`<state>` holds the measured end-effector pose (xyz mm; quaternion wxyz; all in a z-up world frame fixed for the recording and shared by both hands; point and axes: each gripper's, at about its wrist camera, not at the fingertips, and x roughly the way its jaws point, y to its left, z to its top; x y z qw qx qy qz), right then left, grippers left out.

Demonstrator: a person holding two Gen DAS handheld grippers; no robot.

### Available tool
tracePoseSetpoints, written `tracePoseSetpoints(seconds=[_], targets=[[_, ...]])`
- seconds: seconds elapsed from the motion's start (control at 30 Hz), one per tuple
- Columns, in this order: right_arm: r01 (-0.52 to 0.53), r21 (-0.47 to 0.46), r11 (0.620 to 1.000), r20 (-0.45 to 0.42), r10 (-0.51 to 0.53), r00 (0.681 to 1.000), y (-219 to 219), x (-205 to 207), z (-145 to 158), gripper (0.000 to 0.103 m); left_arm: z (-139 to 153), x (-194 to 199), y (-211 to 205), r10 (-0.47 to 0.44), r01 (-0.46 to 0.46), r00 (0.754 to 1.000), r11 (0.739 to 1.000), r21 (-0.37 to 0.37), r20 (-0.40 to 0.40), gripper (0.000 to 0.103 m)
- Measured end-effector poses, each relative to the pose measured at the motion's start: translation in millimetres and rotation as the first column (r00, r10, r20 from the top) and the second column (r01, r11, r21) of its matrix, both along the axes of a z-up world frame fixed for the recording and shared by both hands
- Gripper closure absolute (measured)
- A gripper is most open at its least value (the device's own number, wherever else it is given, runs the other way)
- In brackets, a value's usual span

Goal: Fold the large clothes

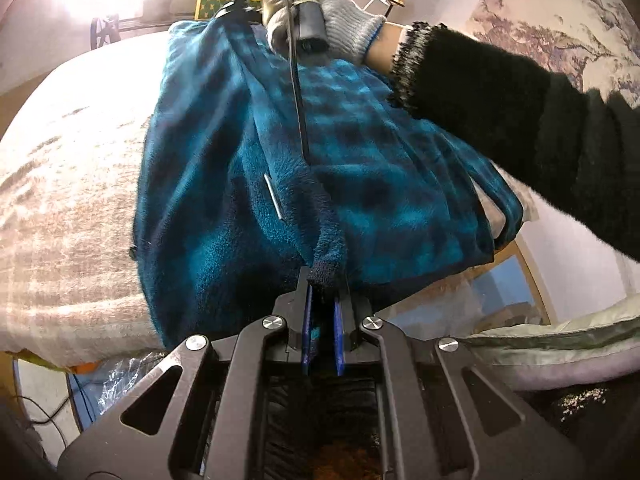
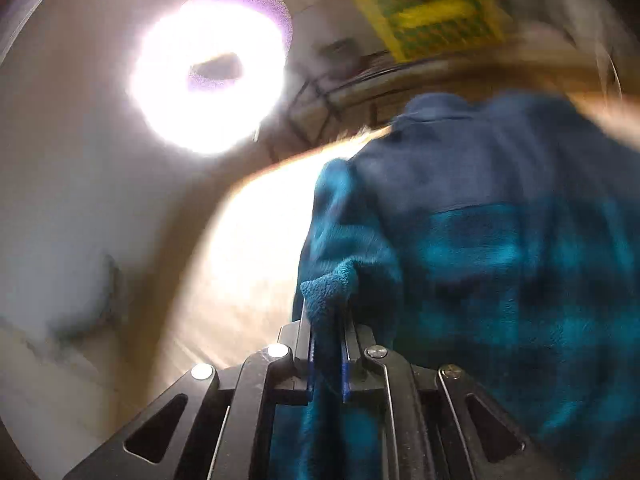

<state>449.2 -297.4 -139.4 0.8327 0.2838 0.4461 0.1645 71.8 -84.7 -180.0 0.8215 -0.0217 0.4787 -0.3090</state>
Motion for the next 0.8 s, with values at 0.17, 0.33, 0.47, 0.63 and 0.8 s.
tracePoseSetpoints(seconds=[0.17, 0.33, 0.47, 0.63, 0.8], targets=[[0.117, 0.089, 0.989, -0.157, -0.102, 0.982, -52.5, 3.9, -60.1, 0.097, -16.1, 2.8, -16.0, -0.044, 0.044, 0.999, 0.999, 0.005, -0.025, 0.096], [0.102, -0.01, 0.995, -0.149, -0.102, 0.984, -52.3, -7.6, -38.3, 0.076, -5.7, -6.4, -14.1, -0.058, 0.058, 0.998, 0.998, -0.005, -0.031, 0.081], [0.047, -0.102, 0.994, -0.047, -0.052, 0.998, -49.1, -34.4, 15.8, 0.065, 12.5, -31.5, 9.6, -0.037, 0.036, 0.999, 0.998, -0.041, -0.018, 0.08], [-0.028, -0.01, 1.0, 0.049, 0.028, 0.998, -55.4, -102.3, 77.4, 0.065, 33.2, -61.2, 57.6, 0.101, -0.104, 0.994, 0.988, -0.111, -0.028, 0.08], [-0.099, 0.043, 0.994, 0.137, 0.092, 0.986, -59.5, -193.4, 123.2, 0.058, 55.0, -67.7, 105.7, 0.263, -0.257, 0.964, 0.954, -0.153, 0.021, 0.08]])
